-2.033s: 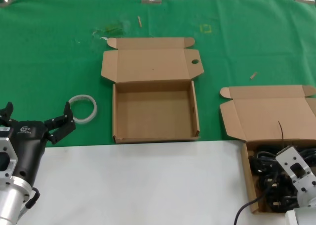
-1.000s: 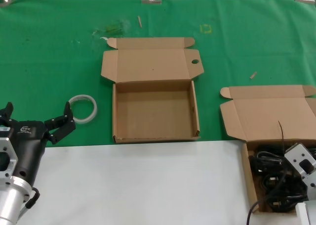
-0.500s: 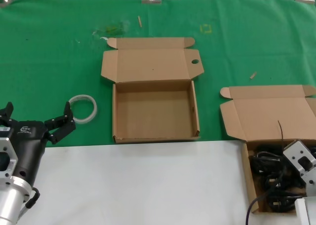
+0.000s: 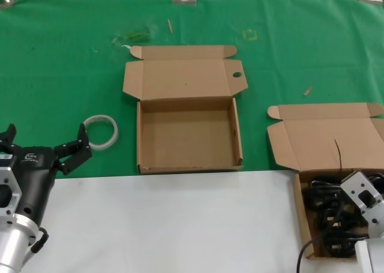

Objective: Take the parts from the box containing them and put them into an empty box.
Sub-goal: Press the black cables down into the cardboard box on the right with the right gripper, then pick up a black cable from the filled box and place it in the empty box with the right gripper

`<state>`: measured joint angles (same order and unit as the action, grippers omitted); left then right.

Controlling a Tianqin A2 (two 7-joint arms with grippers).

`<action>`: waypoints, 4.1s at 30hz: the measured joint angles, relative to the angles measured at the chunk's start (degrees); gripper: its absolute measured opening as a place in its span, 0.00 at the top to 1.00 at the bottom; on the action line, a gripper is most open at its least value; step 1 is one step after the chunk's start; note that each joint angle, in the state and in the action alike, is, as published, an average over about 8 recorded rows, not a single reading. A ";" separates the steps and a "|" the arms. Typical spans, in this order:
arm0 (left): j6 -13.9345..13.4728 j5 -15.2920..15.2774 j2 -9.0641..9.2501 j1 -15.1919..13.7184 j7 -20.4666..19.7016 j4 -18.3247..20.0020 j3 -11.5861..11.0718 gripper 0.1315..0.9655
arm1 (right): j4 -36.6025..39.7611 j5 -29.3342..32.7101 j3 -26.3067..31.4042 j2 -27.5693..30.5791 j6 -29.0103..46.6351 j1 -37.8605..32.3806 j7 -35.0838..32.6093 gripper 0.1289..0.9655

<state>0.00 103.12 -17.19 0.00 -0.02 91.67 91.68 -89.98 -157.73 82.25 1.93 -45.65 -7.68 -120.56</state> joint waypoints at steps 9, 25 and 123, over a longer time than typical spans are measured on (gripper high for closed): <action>0.00 0.00 0.00 0.00 0.00 0.00 0.00 0.00 | 0.89 0.00 0.40 -0.05 0.38 -0.24 0.60 0.78; 0.00 0.00 0.00 0.00 0.00 0.00 0.00 0.00 | -4.33 0.00 1.53 -0.06 -2.31 1.10 0.40 0.92; 0.00 0.00 0.00 0.00 0.00 0.00 0.00 0.00 | 25.95 0.00 44.62 0.39 13.21 -26.12 30.86 0.95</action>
<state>0.00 103.12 -17.19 0.00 -0.02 91.67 91.68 -64.03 -157.73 126.87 2.33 -32.44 -33.80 -89.70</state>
